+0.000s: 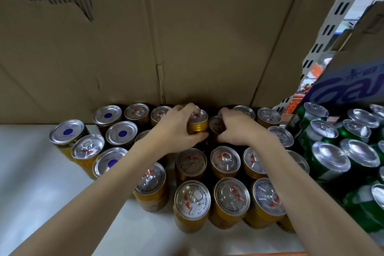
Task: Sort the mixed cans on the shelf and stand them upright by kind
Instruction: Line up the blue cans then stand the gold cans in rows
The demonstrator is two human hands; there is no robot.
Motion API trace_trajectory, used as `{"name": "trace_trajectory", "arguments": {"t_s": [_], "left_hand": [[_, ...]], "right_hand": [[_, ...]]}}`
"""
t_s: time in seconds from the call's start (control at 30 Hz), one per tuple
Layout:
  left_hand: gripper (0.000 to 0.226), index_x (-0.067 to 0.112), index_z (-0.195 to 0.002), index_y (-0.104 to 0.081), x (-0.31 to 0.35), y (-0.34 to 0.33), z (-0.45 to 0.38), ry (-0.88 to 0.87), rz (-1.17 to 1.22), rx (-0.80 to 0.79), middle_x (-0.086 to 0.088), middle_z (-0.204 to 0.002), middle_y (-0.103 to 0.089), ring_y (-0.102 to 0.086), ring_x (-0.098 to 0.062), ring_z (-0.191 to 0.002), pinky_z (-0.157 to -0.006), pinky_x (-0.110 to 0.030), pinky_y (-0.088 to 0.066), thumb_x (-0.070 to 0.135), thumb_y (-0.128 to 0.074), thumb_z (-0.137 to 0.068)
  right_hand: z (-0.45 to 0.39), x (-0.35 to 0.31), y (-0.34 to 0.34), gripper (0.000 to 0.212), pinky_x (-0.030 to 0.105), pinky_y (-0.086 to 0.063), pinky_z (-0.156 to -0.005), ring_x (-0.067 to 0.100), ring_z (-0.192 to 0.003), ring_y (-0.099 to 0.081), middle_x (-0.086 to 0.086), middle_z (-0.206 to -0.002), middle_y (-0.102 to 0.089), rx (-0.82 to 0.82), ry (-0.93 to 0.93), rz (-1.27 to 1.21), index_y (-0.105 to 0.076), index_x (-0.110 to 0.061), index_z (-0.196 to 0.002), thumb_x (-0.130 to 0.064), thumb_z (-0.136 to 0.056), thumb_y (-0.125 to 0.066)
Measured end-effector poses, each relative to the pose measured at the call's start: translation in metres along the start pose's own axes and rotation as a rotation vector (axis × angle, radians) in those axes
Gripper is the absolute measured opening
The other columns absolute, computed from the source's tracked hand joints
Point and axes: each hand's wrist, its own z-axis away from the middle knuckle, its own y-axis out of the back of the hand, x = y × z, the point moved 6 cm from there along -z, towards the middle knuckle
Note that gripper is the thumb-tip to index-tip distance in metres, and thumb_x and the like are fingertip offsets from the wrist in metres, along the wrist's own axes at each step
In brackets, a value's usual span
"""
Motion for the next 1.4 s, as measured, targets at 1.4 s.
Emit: {"name": "trace_trajectory", "arguments": {"t_s": [1.4], "left_hand": [[0.039,0.012,-0.088,-0.064,-0.016,-0.007,0.003,0.258,0.013,-0.135,-0.002,-0.08,-0.061,-0.06,-0.018,-0.079,-0.059,-0.025,-0.044,0.046,-0.073,-0.072]], "right_hand": [[0.008,-0.005,0.007,0.045,0.025,-0.046,-0.071,0.013,-0.091,-0.057,0.0,-0.105,-0.062,-0.103,0.128,-0.06,-0.06,-0.018,-0.114,-0.048,-0.081,-0.065]]}}
